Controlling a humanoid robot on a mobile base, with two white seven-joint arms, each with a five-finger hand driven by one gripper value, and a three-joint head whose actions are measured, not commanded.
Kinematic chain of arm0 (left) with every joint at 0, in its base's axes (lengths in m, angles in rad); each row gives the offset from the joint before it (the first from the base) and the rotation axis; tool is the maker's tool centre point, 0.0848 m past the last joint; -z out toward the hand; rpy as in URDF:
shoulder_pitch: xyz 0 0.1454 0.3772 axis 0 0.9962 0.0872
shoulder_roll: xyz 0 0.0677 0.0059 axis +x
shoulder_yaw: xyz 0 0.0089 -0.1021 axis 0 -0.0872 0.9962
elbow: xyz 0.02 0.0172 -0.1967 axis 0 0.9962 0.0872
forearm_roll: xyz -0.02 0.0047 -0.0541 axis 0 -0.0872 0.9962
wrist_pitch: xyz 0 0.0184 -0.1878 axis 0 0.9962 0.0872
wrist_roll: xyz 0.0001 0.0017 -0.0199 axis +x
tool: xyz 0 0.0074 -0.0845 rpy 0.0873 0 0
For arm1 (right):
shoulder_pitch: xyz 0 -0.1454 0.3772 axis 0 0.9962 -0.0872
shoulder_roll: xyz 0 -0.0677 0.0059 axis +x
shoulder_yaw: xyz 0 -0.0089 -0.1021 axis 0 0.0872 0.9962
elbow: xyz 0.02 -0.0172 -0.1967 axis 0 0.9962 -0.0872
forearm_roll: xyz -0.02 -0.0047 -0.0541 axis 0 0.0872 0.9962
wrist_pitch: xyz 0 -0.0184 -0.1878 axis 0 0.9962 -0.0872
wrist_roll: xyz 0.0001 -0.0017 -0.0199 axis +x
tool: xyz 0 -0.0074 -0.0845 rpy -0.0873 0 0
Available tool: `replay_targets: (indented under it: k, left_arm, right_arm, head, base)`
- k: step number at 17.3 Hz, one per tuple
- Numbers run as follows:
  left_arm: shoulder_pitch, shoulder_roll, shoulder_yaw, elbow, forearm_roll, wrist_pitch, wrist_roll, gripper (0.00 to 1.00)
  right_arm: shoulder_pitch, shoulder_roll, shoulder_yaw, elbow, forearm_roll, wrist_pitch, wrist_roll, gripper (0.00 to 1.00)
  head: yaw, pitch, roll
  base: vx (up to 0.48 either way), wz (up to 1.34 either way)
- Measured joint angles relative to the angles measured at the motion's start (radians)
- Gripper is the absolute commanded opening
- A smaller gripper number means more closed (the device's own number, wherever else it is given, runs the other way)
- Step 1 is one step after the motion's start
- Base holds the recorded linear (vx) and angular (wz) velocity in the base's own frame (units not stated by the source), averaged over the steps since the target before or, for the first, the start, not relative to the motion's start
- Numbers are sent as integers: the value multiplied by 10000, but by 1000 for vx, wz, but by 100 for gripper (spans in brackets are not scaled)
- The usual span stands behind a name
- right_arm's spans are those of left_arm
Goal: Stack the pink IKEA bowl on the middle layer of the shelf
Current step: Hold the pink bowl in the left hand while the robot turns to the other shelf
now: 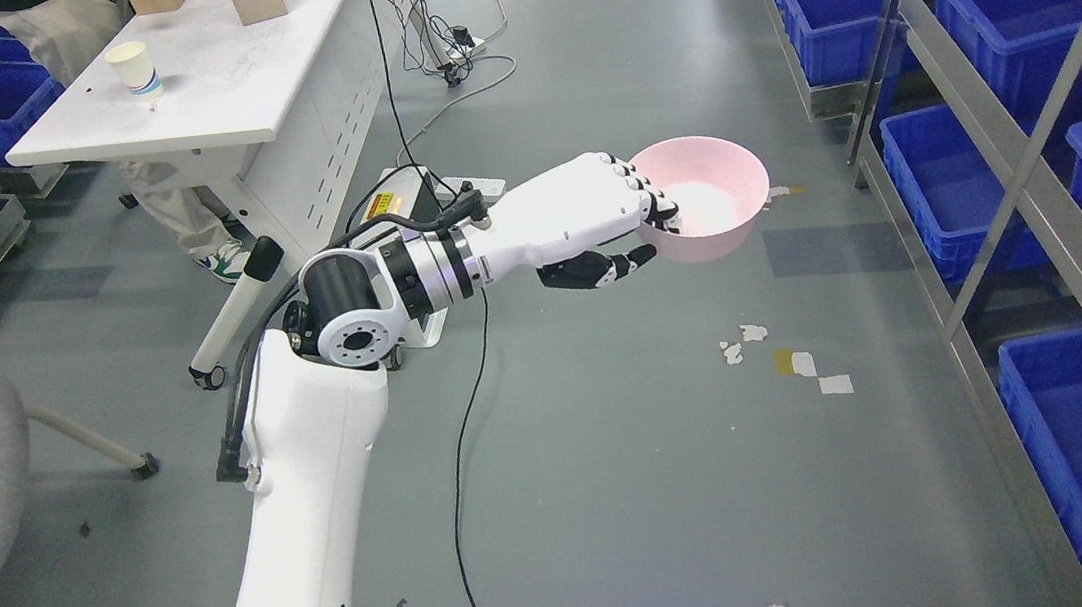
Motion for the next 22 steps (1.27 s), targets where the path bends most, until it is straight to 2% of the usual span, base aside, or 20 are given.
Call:
replay_targets:
  k: [13,22]
  left_arm:
    - [0,-5,-17,-68,1,0,64,3]
    - [-80,-5,-18,-82,4,0,80,3]
  right_arm:
    - [0,0,0,0,0,0,0,100]
    - [-4,0,0,0,0,0,43,100]
  head:
    - [0,0,0]
    - [0,1,0]
  base:
    - [429,30]
    - [304,-19]
